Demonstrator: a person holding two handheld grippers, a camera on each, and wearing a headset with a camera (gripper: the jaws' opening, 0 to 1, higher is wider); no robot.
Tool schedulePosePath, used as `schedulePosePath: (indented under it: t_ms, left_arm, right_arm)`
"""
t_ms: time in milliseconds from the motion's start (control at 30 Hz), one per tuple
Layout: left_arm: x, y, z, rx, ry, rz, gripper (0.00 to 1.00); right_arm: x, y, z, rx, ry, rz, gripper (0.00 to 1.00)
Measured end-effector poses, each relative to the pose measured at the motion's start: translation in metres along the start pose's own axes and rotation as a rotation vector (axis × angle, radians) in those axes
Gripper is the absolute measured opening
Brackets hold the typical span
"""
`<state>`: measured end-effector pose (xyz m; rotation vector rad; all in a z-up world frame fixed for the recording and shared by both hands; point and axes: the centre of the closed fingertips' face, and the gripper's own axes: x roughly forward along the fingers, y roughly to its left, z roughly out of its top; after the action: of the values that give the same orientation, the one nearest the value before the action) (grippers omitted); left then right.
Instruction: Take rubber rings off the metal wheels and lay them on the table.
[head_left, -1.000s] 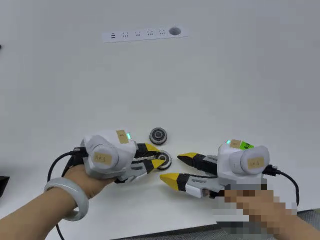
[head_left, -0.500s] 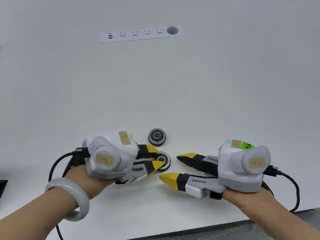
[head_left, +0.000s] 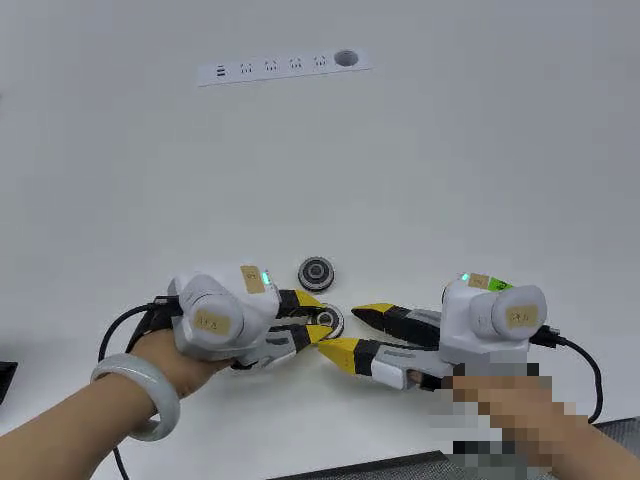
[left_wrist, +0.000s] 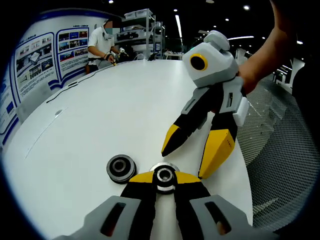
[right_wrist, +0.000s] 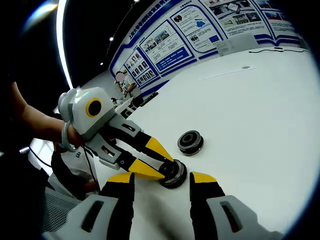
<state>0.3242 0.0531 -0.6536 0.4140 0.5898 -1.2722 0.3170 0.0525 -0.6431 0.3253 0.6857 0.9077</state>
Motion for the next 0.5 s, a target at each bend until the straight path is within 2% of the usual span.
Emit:
schedulePosePath:
  t_ms: [367, 500]
  left_arm:
    - [0.0006, 0.0009, 0.0002, -0.019, -0.008, 0.005, 0.13]
    - [0.0007, 0.001, 0.0001, -0.016, -0.009, 0.004, 0.13]
  right_arm:
    - [-0.0013, 0.0, -0.0005, 0.05, -0.001, 0.032, 0.41]
    - [-0.0029, -0.0037, 0.0058, 0.1, -0.035, 0.03, 0.4]
